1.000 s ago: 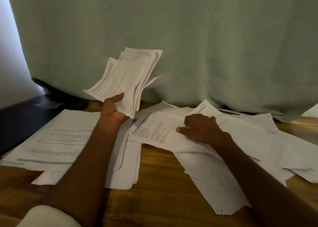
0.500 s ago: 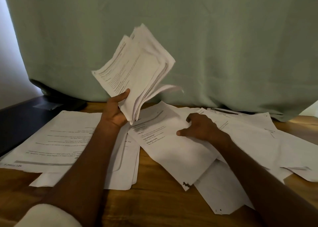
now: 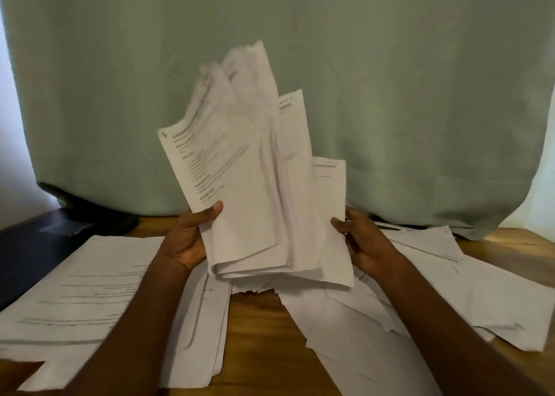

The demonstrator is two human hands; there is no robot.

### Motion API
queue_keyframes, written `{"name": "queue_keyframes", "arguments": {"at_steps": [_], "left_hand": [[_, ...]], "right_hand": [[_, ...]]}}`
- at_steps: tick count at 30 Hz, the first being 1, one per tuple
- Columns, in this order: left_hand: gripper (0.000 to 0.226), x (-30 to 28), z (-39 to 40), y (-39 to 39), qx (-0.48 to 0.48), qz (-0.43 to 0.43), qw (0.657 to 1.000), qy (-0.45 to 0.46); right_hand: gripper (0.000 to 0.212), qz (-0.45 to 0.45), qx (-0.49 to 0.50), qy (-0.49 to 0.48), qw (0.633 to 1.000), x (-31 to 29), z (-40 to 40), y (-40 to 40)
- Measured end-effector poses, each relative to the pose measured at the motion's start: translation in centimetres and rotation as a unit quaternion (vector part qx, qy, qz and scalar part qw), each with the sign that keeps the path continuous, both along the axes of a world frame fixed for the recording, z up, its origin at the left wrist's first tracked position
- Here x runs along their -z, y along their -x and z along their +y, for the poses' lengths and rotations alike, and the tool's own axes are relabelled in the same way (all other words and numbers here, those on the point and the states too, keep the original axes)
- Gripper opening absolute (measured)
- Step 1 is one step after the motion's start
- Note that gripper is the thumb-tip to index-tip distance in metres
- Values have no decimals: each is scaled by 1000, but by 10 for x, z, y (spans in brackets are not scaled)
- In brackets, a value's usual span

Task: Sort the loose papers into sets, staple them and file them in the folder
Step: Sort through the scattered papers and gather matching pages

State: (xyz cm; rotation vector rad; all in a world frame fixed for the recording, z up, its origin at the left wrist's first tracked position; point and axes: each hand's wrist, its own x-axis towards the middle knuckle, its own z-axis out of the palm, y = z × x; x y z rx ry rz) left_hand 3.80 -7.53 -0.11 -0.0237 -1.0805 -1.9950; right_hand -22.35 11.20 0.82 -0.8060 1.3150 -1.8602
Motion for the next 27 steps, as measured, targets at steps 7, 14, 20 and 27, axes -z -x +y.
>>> {"name": "queue_keyframes", "arguments": {"at_steps": [7,14,20,27], "left_hand": [[57,3,-11,5,-19,-94,994,57],[71,-8,-1,10,-111,-181,968,135],[53,-16,7,21,-196,-198,944,178],[72,-19,18,30,-171,-218,922,270]], "right_hand": [[45,-65,-18,85,994,-5,0,2],[42,-40,-23,94,995,-7,-1,1],[54,-48,-56,70,995,-8,-4,-7],[37,71,36,111,991,-3,-14,-22]]}}
